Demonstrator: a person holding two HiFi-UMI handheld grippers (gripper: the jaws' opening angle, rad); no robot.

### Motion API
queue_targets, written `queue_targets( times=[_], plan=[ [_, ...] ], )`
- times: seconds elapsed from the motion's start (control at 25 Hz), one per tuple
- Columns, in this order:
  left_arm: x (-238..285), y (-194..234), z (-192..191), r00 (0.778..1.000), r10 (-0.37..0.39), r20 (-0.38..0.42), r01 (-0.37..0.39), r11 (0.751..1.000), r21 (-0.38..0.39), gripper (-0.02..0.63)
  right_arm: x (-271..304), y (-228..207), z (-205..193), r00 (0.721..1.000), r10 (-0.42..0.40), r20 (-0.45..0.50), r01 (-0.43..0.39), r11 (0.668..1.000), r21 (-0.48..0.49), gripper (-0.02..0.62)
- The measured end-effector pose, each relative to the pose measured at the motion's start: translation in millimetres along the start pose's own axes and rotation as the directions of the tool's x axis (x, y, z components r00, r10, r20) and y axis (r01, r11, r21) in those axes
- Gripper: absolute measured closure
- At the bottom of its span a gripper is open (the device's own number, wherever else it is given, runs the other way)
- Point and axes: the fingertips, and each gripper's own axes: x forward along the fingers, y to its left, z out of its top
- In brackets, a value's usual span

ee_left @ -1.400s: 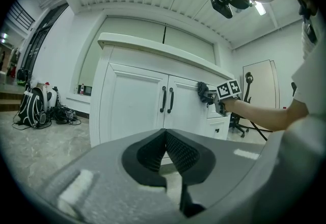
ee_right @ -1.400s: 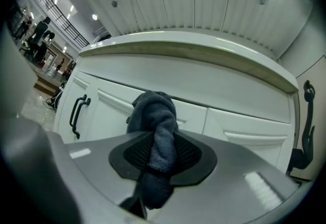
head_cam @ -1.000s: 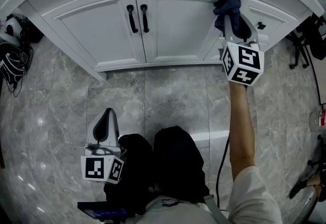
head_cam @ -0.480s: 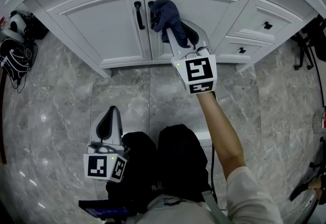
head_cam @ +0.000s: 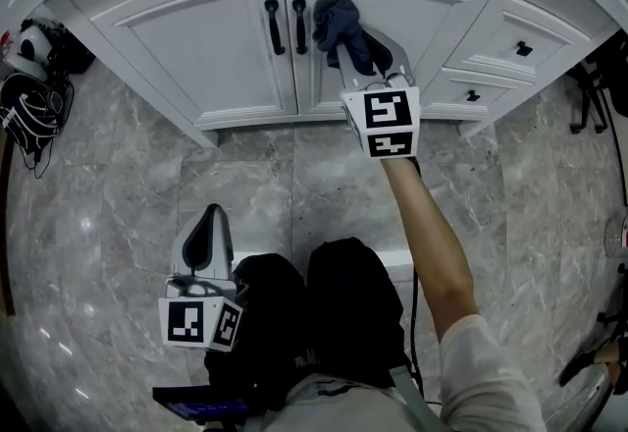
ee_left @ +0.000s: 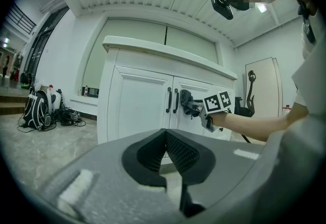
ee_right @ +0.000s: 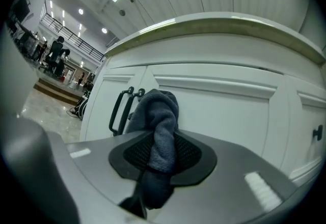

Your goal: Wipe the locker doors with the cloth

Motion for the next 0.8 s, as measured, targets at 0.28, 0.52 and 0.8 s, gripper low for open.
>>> queue_targets(
  times=[0.28, 0.52, 0.8],
  plan=[
    [3, -6, -2, 1.000, -0.014, -0.002, 0.014, 1.000, -0.002, 0.604, -19, -45, -11, 0.996, -0.083, -0.020, 0.083, 0.996, -0.028, 0.495],
    [3, -12, -2, 1.000, -0.023, -0.002, 0.023, 1.000, 0.001, 0.604, -39, -88, -24, 0.984, -0.171, -0.048, 0.170, 0.985, -0.021, 0.495],
    [4, -19, -1, 0.999, -0.032, -0.001, 0.032, 0.999, 0.007, 0.604, -63, -132, -38, 0.964, -0.254, -0.078, 0.254, 0.967, -0.007, 0.495]
  ],
)
